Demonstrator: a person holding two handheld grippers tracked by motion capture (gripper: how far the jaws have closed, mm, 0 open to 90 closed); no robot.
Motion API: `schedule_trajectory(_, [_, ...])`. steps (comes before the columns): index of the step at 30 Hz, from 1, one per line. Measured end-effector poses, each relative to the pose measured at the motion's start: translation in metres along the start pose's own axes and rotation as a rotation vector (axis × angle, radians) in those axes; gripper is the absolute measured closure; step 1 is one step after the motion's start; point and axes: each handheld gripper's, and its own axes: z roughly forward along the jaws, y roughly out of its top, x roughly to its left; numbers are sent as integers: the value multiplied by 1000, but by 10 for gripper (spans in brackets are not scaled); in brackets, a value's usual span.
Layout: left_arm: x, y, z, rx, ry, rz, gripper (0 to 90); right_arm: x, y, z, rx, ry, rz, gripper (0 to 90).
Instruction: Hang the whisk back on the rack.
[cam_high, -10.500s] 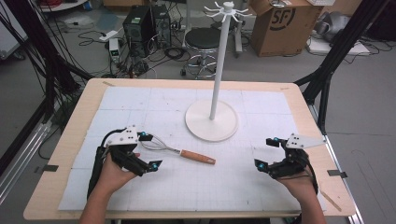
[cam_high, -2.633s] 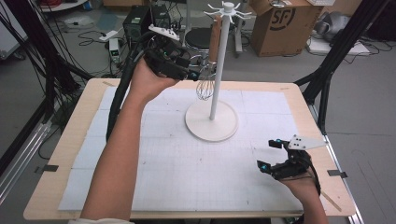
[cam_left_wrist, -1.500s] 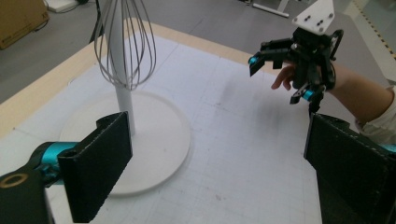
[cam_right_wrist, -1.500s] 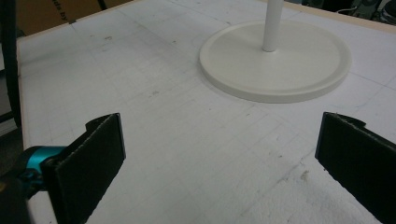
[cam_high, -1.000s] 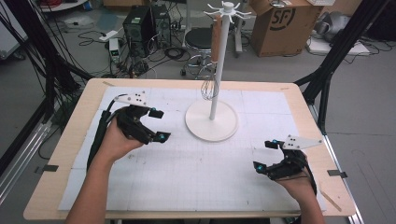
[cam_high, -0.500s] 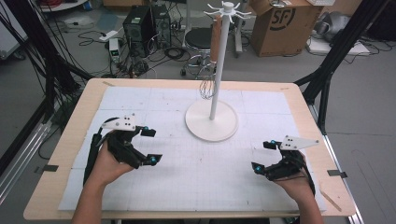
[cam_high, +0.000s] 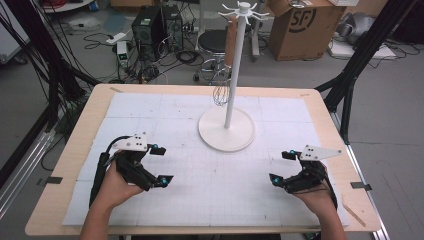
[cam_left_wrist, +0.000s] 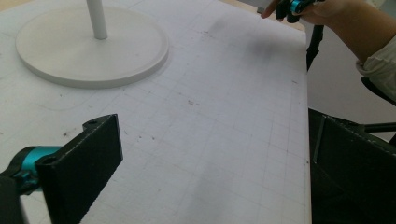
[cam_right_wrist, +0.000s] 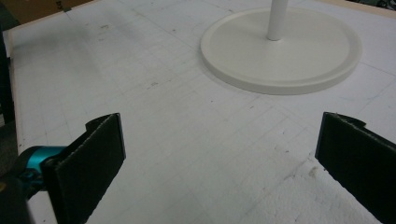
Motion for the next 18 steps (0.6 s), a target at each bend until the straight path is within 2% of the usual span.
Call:
schedule_trajectory(9, [3,-7,4,15,4,-14,16,0,1,6,15,7,-9,7])
schedule_trajectory(18, [4,-8,-1,-2,13,-16,16,1,2,8,21,10,-9,7])
